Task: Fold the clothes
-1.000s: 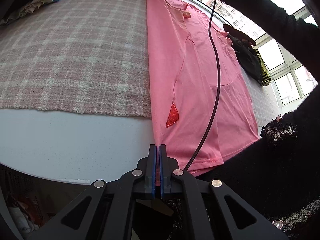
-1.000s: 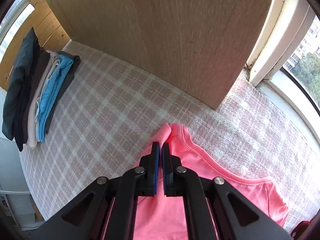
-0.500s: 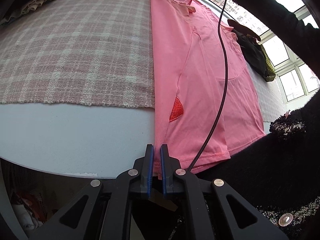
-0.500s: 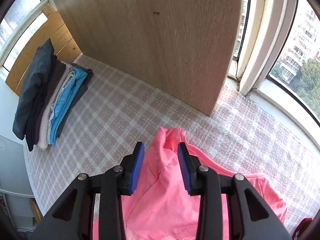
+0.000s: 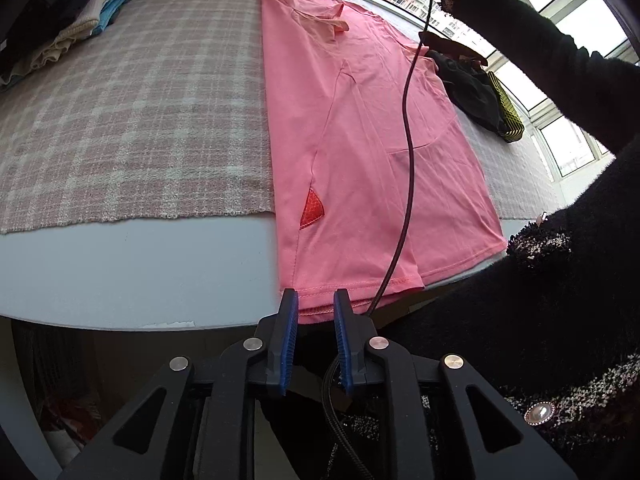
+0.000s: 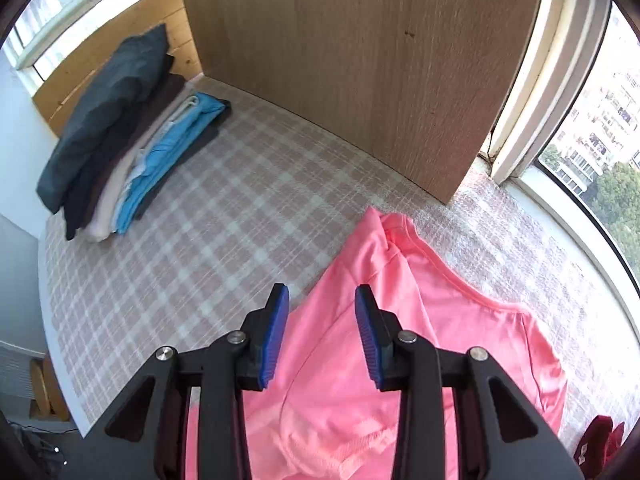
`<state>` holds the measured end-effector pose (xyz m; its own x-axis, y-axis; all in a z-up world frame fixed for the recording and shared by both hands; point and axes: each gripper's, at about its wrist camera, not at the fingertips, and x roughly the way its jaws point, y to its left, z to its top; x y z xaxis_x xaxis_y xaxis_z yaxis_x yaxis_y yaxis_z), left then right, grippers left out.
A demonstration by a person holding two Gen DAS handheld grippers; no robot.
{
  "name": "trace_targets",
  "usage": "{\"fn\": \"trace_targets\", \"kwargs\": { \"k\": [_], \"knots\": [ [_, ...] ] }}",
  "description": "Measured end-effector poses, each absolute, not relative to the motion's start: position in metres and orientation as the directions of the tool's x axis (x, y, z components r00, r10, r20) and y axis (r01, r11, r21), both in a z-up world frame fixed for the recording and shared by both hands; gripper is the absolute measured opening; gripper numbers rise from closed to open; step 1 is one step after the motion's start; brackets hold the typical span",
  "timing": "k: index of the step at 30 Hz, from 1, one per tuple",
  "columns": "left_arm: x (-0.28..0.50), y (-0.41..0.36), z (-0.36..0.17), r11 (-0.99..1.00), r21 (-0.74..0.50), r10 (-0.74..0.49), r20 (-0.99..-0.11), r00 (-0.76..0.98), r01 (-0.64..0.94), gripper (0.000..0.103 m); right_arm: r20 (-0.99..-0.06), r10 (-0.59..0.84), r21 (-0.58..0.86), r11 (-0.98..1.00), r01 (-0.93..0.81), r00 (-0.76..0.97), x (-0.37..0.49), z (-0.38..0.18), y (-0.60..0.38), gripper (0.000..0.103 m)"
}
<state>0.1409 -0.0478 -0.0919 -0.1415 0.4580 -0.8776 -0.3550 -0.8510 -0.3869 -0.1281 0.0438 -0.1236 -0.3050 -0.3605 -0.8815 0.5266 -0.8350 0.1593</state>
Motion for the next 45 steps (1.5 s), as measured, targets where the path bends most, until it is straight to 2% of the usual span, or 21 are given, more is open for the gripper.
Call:
{"fn": "trace_targets", "kwargs": {
  "k": [2, 4, 6, 9, 11, 16, 20, 22, 26, 29, 32, 40, 42, 43, 44, 45],
  "knots": [
    [0.137, -0.046, -0.093, -0.843, -0.383, 0.464, -0.873, -0.151, -0.378, 0.017, -0.843, -0.448, 0.246, -0.813, 0.528, -0.297, -0.085, -0.093, 0.069, 0.034],
    [0.133, -0.041, -0.096, -0.822, -0.394, 0.486, -0.862, -0.146, -0.413, 0.017, -0.826, -0.476, 0.290, -0.818, 0.496, -0.302, -0.041, -0.077, 0.096, 0.049],
    [0.131, -0.035, -0.103, -0.807, -0.387, 0.486, -0.864, -0.130, -0.447, 0.017, -0.838, -0.435, 0.277, -0.860, 0.430, -0.331, 0.008, -0.079, 0.124, 0.052],
    [0.133, -0.023, -0.105, -0.774, -0.366, 0.484, -0.868, -0.110, -0.517, 0.017, -0.868, -0.354, 0.253, -0.919, 0.303, -0.349, 0.077, -0.090, 0.175, 0.052],
    [0.140, -0.014, -0.097, -0.724, -0.374, 0.517, -0.850, -0.097, -0.580, 0.017, -0.865, -0.334, 0.286, -0.942, 0.179, -0.376, 0.122, -0.096, 0.217, 0.052],
    [0.161, 0.032, -0.080, -0.577, -0.368, 0.577, -0.815, -0.046, -0.729, 0.024, -0.874, -0.268, 0.344, -0.930, -0.127, -0.405, 0.235, -0.116, 0.291, 0.052],
    [0.176, 0.087, -0.070, -0.479, -0.346, 0.604, -0.797, -0.018, -0.807, 0.024, -0.864, -0.243, 0.367, -0.903, -0.223, -0.440, 0.303, -0.119, 0.315, 0.052],
    [0.183, 0.118, -0.065, -0.440, -0.336, 0.618, -0.787, -0.009, -0.833, 0.027, -0.858, -0.239, 0.377, -0.895, -0.240, -0.455, 0.319, -0.118, 0.327, 0.052],
    [0.194, 0.190, -0.061, -0.375, -0.325, 0.637, -0.771, 0.013, -0.868, 0.037, -0.854, -0.228, 0.375, -0.893, -0.250, -0.467, 0.318, -0.113, 0.357, 0.052],
    [0.202, 0.242, -0.073, -0.370, -0.267, 0.594, -0.804, -0.006, -0.890, 0.037, -0.852, -0.255, 0.381, -0.901, -0.208, -0.458, 0.297, -0.112, 0.373, 0.052],
    [0.199, 0.273, -0.090, -0.413, -0.265, 0.544, -0.839, -0.002, -0.871, 0.037, -0.856, -0.273, 0.362, -0.923, -0.132, -0.440, 0.270, -0.110, 0.381, 0.052],
    [0.202, 0.305, -0.111, -0.515, -0.171, 0.420, -0.905, -0.073, -0.840, 0.036, -0.843, -0.344, 0.354, -0.934, 0.055, -0.414, 0.188, -0.104, 0.380, 0.052],
    [0.205, 0.308, -0.111, -0.524, -0.135, 0.398, -0.912, -0.102, -0.841, 0.027, -0.842, -0.351, 0.340, -0.935, 0.104, -0.409, 0.163, -0.101, 0.370, 0.052],
    [0.205, 0.308, -0.112, -0.527, -0.143, 0.400, -0.911, -0.096, -0.838, 0.006, -0.842, -0.354, 0.330, -0.935, 0.131, -0.407, 0.150, -0.100, 0.364, 0.052],
    [0.204, 0.307, -0.113, -0.530, -0.151, 0.402, -0.911, -0.090, -0.834, 0.001, -0.842, -0.357, 0.318, -0.934, 0.161, -0.405, 0.135, -0.100, 0.358, 0.052],
    [0.202, 0.305, -0.113, -0.535, -0.170, 0.410, -0.909, -0.079, -0.827, 0.001, -0.842, -0.355, 0.302, -0.934, 0.189, -0.406, 0.120, -0.100, 0.352, 0.052]
  ]
}}
